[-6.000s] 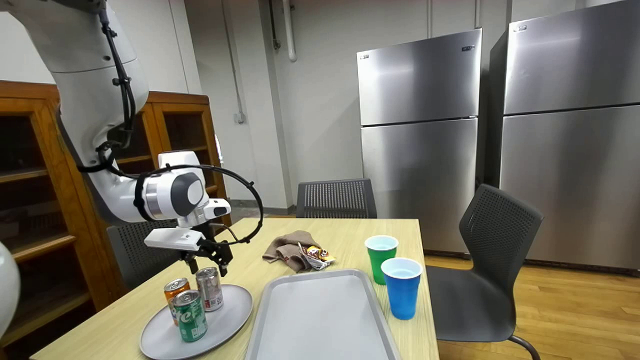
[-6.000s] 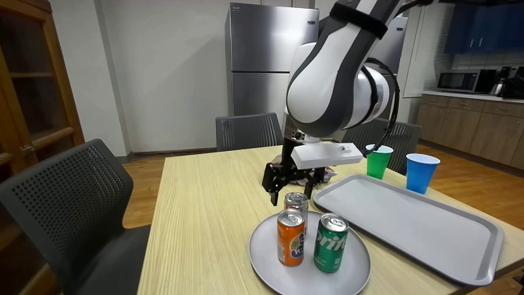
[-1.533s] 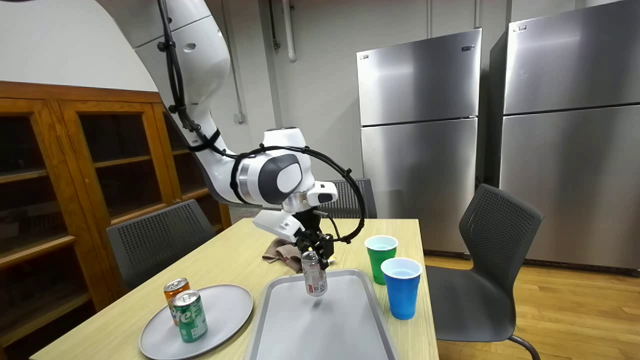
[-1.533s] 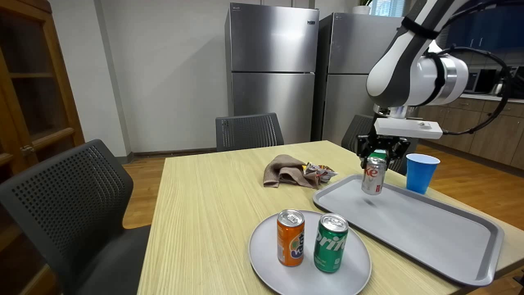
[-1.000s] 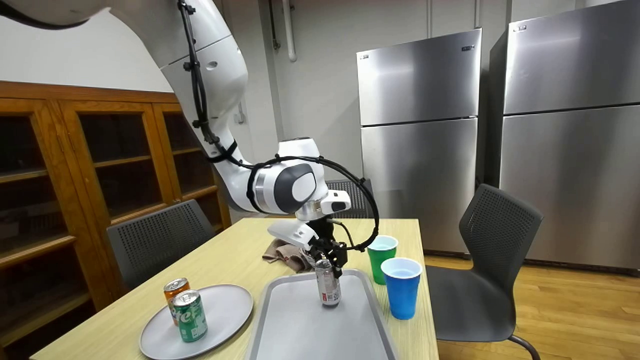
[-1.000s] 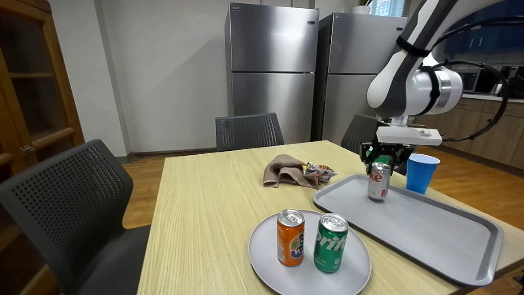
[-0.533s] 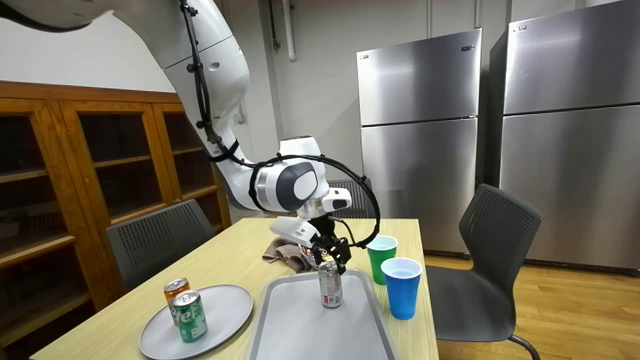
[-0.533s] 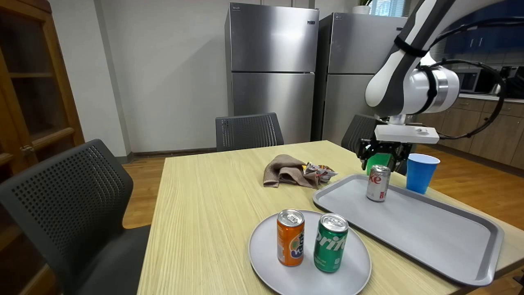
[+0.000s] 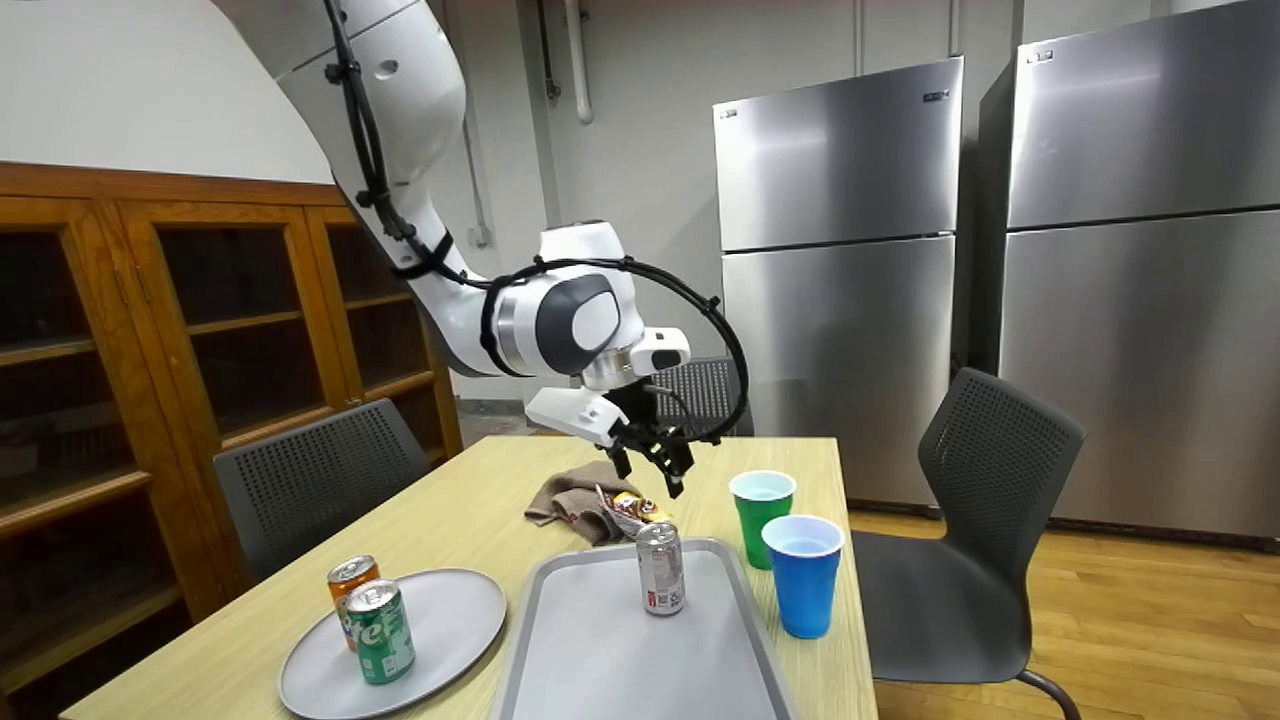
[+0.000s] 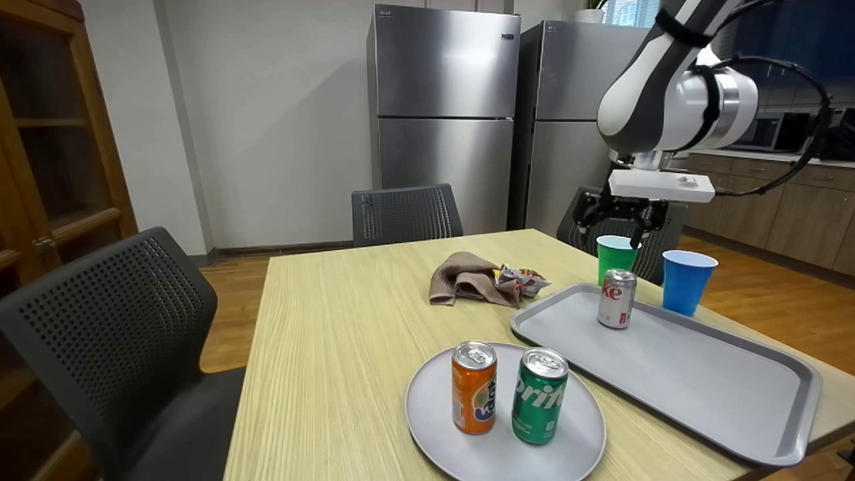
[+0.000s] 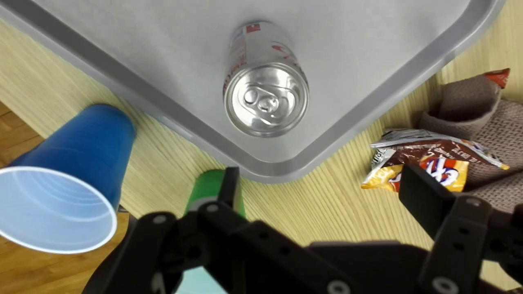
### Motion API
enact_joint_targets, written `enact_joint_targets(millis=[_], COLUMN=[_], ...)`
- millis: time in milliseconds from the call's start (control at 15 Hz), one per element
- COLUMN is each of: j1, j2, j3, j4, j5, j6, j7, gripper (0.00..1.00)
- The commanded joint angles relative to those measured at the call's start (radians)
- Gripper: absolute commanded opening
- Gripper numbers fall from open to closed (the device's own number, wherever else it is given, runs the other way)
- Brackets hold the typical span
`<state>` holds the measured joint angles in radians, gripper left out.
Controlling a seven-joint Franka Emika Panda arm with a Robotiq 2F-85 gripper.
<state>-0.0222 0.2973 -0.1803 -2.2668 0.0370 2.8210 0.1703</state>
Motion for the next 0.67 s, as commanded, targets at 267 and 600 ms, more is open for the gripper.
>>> enact_joint_targets(millis=[267, 600], j1=[0.021, 0.043], j2=[-0.192, -0.273], j3=[0.057, 0.117], j4=[-0.128, -0.196], j5=[-0.034, -0.050], j6=[-0.062, -0.070], j7=[-0.006, -0.013], gripper=[1.00, 1.00])
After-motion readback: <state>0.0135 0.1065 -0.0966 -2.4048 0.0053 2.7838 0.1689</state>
